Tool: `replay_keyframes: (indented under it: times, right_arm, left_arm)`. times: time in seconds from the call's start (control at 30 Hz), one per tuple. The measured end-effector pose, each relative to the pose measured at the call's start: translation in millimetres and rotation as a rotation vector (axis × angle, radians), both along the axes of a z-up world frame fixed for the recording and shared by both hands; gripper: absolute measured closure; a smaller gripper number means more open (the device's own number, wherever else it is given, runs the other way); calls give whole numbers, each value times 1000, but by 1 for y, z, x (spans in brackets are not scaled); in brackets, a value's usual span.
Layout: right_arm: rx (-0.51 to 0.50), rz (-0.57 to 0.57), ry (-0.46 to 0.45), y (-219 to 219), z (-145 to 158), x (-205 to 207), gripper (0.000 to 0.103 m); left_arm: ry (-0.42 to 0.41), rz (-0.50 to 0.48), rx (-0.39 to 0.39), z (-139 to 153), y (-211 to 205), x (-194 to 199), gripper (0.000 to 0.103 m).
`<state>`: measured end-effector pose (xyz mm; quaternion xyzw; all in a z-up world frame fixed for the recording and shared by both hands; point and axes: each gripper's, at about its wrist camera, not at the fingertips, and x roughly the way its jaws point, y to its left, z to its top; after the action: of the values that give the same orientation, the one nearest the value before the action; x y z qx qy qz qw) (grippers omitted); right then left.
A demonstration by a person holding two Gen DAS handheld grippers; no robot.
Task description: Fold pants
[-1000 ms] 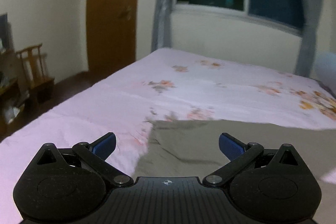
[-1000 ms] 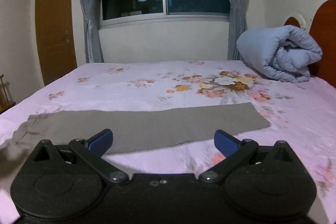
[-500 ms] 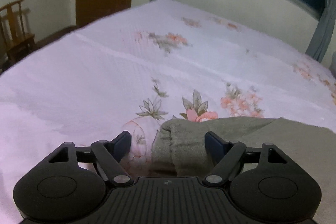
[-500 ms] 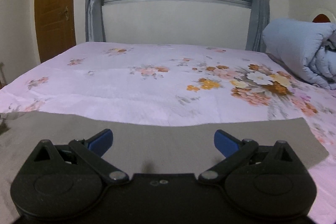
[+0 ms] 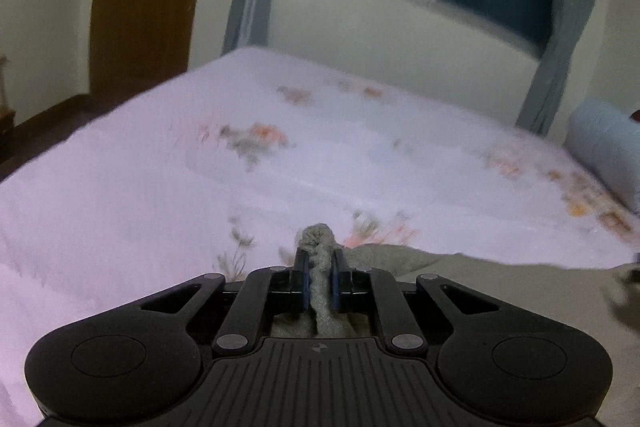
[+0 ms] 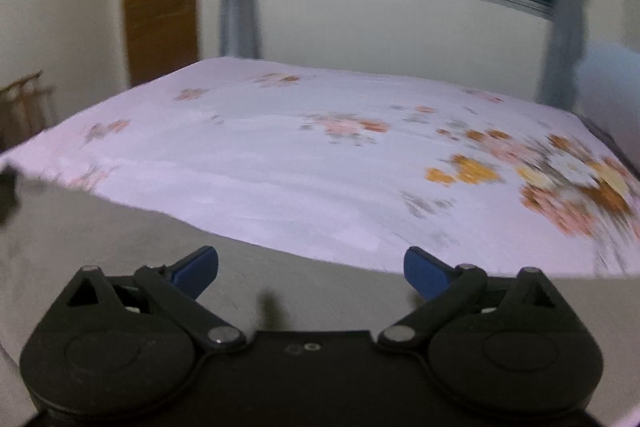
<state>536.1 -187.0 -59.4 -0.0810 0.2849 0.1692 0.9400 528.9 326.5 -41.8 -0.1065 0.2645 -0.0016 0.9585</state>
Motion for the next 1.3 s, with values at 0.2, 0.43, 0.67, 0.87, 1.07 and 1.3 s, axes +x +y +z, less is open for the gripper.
replay_keyframes:
  times: [0.2,0.43,0.67,0.87,1.07,1.3]
  right_arm:
    - [-76,145,44,16,-16,29,38]
    - [-199,307,95,25,-35,42,44]
    - [-252,327,88,29,-34,35,103]
    - [-233,336,24,18,-3,6,103]
    - [-227,345,-20,11,33,-22,103]
    - [-220,336,-110,-14,79,-129,103]
  left_arm:
    - [-39,-22,-41,22,10,-16,93]
    - [-48,-37,-51,29,14,-20,93]
    - [-24,-25,-51,27,9,-17,93]
    - [-40,-26,-68,34,13,-27,93]
    - [-78,-27,-93,46,17,-54,93]
    - [-161,-72,-180,44,30,-130,93]
